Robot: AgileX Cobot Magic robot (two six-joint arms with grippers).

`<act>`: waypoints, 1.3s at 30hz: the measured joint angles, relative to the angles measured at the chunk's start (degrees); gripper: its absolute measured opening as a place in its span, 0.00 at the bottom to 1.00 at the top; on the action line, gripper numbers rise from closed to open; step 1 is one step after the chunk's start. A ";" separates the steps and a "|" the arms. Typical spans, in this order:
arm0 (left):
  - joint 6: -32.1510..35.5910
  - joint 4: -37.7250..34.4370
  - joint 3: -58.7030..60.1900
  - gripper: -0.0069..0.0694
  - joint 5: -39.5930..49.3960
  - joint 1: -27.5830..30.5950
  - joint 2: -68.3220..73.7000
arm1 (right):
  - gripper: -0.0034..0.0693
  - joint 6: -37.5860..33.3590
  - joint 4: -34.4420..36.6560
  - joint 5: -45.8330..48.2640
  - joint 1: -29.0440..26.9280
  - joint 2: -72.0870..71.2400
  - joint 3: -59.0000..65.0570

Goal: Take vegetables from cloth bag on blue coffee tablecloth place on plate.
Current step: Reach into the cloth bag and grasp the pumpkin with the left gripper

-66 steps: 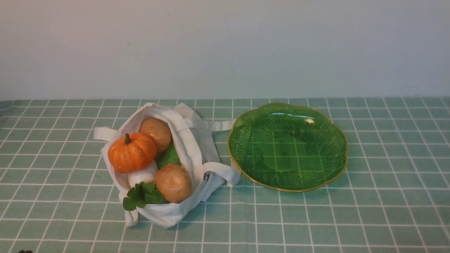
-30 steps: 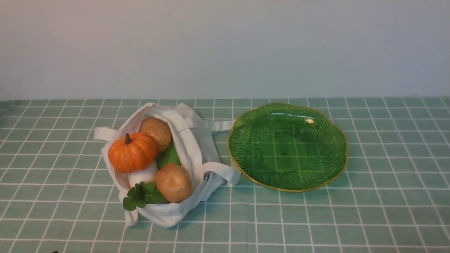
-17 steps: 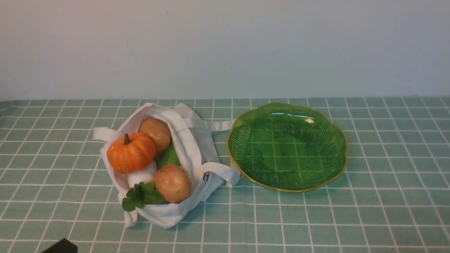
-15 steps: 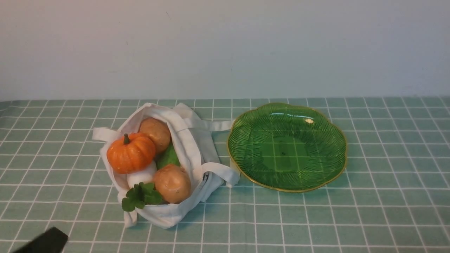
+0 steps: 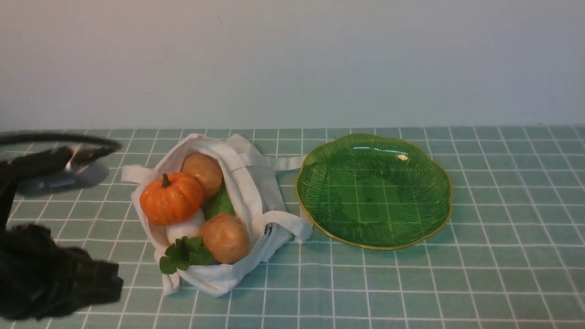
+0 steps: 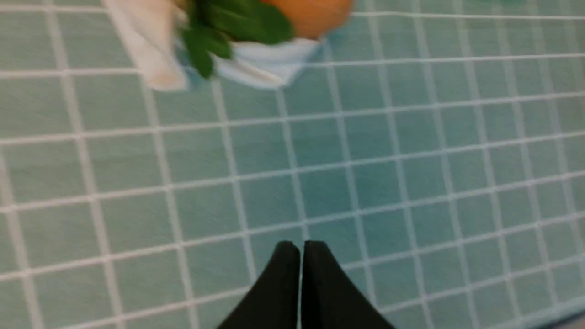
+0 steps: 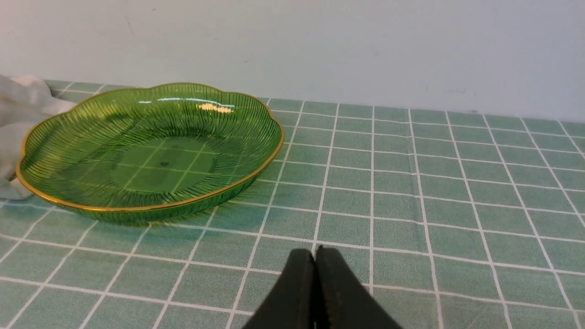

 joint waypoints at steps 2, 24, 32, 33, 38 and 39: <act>-3.42 6.37 -6.89 0.10 -1.70 0.00 6.48 | 0.03 0.00 0.00 0.00 0.00 0.00 0.00; 3.18 4.38 -26.69 0.97 -11.48 0.00 38.45 | 0.03 0.16 0.00 0.00 0.00 0.00 0.00; 3.39 5.11 -27.23 0.94 -11.48 0.00 43.84 | 0.03 0.16 0.00 0.00 0.00 0.00 0.00; 3.39 5.43 -27.25 0.93 -11.53 0.00 44.09 | 0.03 0.16 0.00 0.00 0.00 0.00 0.00; 3.39 5.86 -27.55 0.88 -11.59 0.00 45.58 | 0.03 0.17 0.00 0.00 0.00 0.00 0.00; 3.39 5.80 -27.59 0.88 -11.59 0.00 45.87 | 0.03 0.17 0.00 0.00 0.00 0.00 0.00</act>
